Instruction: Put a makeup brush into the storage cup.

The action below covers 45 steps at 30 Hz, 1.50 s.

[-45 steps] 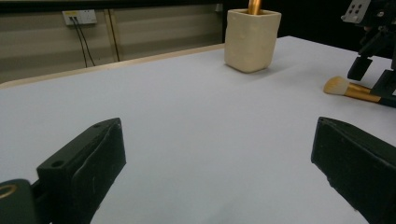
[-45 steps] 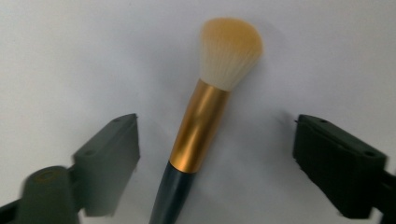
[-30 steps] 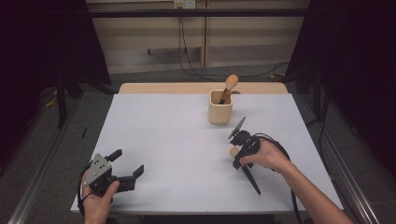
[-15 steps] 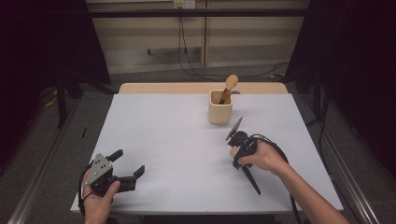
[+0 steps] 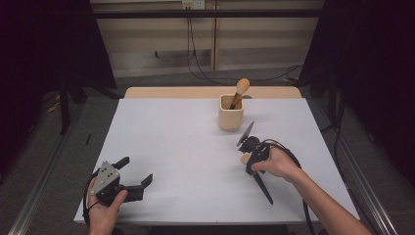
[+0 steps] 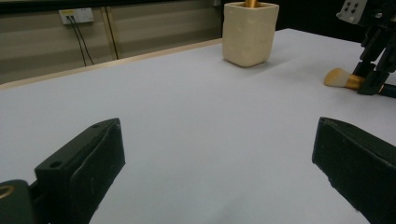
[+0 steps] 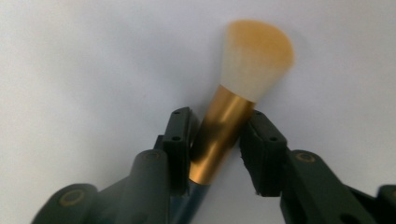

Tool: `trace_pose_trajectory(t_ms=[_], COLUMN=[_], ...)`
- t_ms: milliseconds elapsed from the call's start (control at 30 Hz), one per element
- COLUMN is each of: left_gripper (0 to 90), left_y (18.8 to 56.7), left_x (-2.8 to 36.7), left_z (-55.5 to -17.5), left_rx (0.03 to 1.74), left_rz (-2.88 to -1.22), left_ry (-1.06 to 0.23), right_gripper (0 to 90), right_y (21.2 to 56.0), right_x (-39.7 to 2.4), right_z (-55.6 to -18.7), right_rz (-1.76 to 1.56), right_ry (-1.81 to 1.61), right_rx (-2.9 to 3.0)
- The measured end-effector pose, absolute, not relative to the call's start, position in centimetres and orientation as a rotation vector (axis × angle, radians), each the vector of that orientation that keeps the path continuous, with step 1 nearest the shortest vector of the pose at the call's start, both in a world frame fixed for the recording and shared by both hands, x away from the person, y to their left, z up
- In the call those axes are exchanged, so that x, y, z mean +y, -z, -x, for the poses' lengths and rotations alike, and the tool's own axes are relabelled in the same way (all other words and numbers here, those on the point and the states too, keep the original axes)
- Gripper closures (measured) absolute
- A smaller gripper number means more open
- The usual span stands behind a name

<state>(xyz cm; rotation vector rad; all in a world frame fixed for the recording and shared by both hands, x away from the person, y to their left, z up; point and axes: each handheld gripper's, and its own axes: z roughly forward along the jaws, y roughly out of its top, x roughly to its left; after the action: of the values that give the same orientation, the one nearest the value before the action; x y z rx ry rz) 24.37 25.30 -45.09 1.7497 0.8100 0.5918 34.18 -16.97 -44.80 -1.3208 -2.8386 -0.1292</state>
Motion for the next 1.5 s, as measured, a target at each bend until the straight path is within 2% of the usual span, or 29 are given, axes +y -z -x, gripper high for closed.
trace_pose_trajectory(t_ms=[200,800,1500], left_gripper=[2.1,2.1,2.2], left_y=[45.1,45.1,45.1], left_x=[25.4,25.3,25.3], left_z=[-24.4,-24.4,-24.3], left_rx=[0.806,0.799,0.797], left_rz=[-1.740,-1.753,-1.754], left_ry=[-0.580,-0.583,-0.593], right_gripper=[74.1,74.3,74.2], right_y=[44.7,44.4,40.5], right_x=[-16.5,-17.5,-20.0], right_z=[-34.3,-34.1,-33.9], right_rz=[1.305,1.279,1.405], right_ry=[0.088,0.201,0.650], right_rx=[-2.841,-2.823,-2.784])
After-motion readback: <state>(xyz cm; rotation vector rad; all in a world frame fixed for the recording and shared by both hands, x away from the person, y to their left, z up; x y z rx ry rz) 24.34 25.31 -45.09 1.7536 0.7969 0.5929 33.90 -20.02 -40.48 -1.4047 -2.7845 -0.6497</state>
